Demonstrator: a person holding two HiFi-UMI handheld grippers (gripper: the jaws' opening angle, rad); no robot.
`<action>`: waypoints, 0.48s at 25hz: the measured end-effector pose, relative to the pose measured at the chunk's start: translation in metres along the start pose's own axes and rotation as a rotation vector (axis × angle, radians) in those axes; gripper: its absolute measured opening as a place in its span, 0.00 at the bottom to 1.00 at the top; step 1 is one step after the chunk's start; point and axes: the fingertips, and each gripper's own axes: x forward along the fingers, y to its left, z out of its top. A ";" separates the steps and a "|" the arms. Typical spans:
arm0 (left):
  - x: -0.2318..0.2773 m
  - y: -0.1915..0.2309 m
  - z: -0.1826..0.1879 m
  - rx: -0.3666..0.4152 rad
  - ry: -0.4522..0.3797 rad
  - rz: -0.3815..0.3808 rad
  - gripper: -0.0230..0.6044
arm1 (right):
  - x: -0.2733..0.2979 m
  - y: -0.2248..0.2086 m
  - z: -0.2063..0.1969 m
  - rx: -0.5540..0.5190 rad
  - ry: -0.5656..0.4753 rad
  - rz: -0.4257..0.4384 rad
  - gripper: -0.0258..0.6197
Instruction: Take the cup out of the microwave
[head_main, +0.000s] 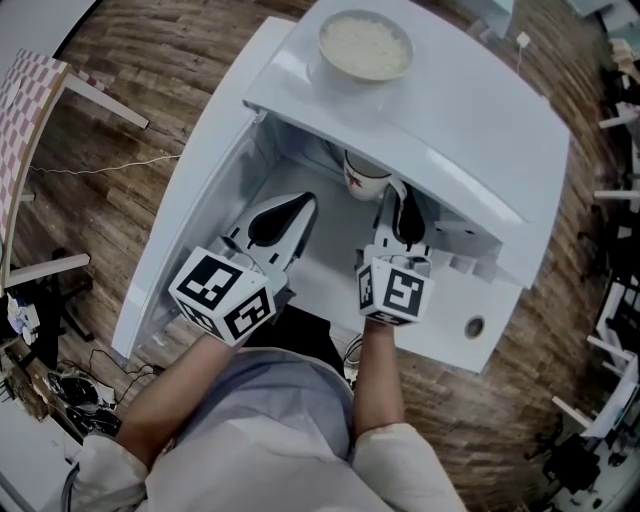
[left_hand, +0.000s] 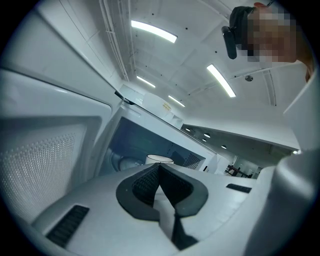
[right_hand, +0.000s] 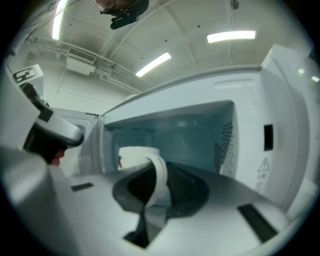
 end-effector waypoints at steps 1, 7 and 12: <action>0.000 -0.001 0.000 0.000 -0.001 0.001 0.05 | -0.002 0.000 0.000 0.000 0.001 0.002 0.14; -0.001 -0.009 -0.005 0.005 0.006 -0.008 0.05 | -0.020 0.003 0.001 0.002 0.003 0.019 0.14; -0.007 -0.013 -0.011 0.010 0.009 -0.003 0.05 | -0.036 0.006 -0.001 0.010 0.010 0.030 0.14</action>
